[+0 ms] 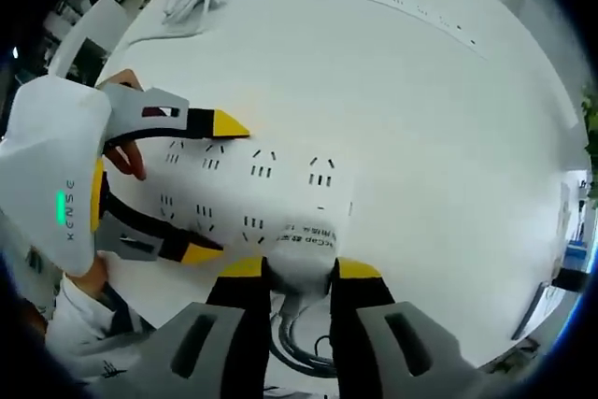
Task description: Straighten the power strip on the desk, plug the charger into it
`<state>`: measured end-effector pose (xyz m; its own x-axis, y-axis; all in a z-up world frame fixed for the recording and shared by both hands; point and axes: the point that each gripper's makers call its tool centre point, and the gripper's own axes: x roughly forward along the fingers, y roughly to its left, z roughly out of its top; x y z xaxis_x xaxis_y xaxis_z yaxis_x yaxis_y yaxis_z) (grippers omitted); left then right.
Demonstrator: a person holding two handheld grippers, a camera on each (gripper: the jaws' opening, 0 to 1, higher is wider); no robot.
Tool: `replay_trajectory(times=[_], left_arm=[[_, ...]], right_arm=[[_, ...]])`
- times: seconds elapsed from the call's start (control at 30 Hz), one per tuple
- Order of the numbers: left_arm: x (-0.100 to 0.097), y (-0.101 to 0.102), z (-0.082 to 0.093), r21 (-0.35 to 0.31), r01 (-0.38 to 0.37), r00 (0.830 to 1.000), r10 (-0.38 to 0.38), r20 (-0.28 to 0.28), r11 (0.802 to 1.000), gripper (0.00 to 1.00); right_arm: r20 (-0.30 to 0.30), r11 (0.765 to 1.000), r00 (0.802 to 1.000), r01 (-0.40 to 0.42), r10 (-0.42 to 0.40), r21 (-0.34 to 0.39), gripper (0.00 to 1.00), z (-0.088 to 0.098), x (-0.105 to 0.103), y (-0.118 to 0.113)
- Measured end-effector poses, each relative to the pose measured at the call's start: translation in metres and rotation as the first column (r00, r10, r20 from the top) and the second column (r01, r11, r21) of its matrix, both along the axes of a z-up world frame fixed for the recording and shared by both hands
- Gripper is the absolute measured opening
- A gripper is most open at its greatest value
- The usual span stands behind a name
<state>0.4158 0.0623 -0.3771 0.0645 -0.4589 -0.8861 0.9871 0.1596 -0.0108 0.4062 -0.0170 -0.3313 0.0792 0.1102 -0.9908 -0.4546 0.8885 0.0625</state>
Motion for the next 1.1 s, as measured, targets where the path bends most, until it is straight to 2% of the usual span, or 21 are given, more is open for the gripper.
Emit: replay_trajectory(times=[0.23, 0.5, 0.67, 0.8, 0.9, 0.97, 1.03, 1.07, 1.1], left_arm=[[0.003, 0.0, 0.0, 0.0, -0.013, 1.0, 0.013, 0.001, 1.0, 0.69], [0.003, 0.0, 0.0, -0.012, -0.026, 1.0, 0.026, -0.002, 1.0, 0.7], [0.002, 0.001, 0.0, -0.018, -0.029, 1.0, 0.029, -0.003, 0.999, 0.7], [0.002, 0.002, -0.001, -0.025, -0.029, 1.0, 0.028, -0.007, 0.999, 0.7], [0.002, 0.002, -0.001, -0.026, -0.03, 1.0, 0.029, -0.008, 0.999, 0.71], [0.002, 0.002, -0.001, -0.027, -0.031, 0.999, 0.03, -0.009, 0.999, 0.71], [0.001, 0.002, -0.001, -0.027, -0.032, 0.999, 0.031, -0.009, 0.999, 0.71], [0.001, 0.002, -0.001, -0.027, -0.031, 0.999, 0.031, -0.009, 0.999, 0.71], [0.001, 0.002, -0.001, -0.028, -0.032, 0.999, 0.031, -0.009, 0.999, 0.71]], right_arm=[[0.001, 1.0, 1.0, -0.011, 0.011, -0.006, 0.2, -0.001, 0.006, 0.0], [0.034, 1.0, 0.999, -0.007, 0.006, 0.029, 0.22, -0.002, 0.006, 0.0], [0.032, 0.999, 0.999, -0.004, 0.003, 0.045, 0.24, -0.003, 0.006, 0.0], [0.055, 0.994, 0.998, -0.018, 0.013, 0.107, 0.26, -0.003, 0.004, 0.002], [0.049, 0.982, 0.999, -0.013, 0.003, 0.187, 0.3, 0.001, 0.002, 0.008], [0.064, 0.958, 0.998, -0.01, -0.009, 0.285, 0.4, 0.011, 0.004, 0.017], [0.102, 0.922, 0.995, -0.025, -0.016, 0.387, 0.56, 0.027, 0.004, 0.025], [0.112, 0.912, 0.994, -0.034, -0.013, 0.41, 0.61, 0.032, 0.003, 0.027], [0.117, 0.898, 0.993, -0.044, -0.008, 0.437, 0.62, 0.037, 0.003, 0.026]])
